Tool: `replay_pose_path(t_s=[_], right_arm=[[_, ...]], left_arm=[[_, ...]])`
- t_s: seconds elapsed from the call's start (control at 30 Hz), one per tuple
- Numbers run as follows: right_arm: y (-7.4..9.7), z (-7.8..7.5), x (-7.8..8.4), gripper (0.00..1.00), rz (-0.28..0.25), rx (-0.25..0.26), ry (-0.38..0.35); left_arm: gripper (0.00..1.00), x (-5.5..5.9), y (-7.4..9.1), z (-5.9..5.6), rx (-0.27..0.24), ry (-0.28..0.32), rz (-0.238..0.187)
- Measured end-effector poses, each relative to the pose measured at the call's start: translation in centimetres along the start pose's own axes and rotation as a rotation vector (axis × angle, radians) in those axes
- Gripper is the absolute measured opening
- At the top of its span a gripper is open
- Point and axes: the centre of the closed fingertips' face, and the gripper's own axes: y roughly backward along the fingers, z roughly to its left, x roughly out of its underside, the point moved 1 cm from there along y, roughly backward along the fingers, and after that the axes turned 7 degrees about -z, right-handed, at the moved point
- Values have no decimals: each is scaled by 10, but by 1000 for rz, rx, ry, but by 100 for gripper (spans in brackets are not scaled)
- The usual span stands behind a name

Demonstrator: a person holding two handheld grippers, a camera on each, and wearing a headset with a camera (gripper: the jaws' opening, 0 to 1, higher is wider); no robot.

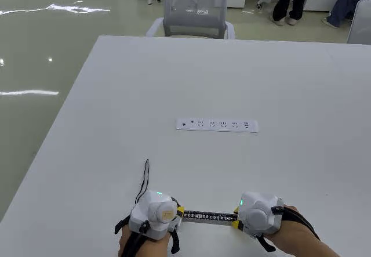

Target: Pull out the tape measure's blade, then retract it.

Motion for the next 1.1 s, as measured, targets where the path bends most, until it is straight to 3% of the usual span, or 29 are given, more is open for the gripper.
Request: replay_pose_path(t_s=[1.1], right_arm=[[-8, 2, -13, 12, -6, -12, -7]], left_arm=[[53, -1, -1, 0, -3, -1, 3]])
